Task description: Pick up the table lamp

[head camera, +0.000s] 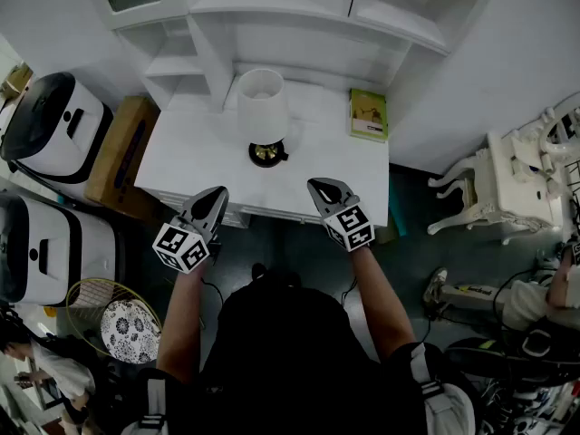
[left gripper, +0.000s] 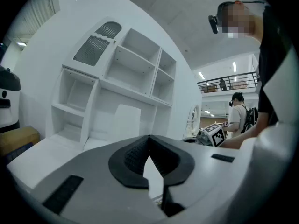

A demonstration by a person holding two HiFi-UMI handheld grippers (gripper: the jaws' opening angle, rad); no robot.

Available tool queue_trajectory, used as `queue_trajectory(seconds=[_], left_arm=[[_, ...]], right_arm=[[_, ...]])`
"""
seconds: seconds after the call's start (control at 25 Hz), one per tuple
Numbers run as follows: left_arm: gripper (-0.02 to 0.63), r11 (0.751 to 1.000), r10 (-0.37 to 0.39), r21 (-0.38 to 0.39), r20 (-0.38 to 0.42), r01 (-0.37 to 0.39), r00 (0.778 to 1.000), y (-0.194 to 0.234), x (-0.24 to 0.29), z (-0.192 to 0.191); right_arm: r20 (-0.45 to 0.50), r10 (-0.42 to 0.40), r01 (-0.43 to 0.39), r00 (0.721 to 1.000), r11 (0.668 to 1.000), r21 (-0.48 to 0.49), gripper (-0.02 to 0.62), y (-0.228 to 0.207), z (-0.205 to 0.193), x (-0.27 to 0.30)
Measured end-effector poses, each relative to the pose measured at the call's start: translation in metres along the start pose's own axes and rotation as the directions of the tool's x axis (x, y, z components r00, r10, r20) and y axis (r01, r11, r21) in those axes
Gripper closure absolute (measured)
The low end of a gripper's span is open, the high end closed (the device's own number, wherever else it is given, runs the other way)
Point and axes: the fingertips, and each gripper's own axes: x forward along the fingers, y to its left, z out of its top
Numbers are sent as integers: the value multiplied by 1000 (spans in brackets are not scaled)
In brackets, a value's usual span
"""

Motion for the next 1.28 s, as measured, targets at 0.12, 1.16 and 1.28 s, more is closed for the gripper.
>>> queue_trajectory(seconds=[0.12,1.16,1.28], left_arm=[[595,1000,2,6,-6,-2,1000,-7,1,-3],[592,990,-132,34,-106,137,985,56,71,-45],[592,985,-166,30,-126,171,978,66,80,-54]], right_arm=[[2,9,-9,1000,1000,-6,589,1,0,-5],[-117,-113,119,987,992,47,588,-15,-24,11],[-137,-131,140,982,989,58,588,-16,-32,15]])
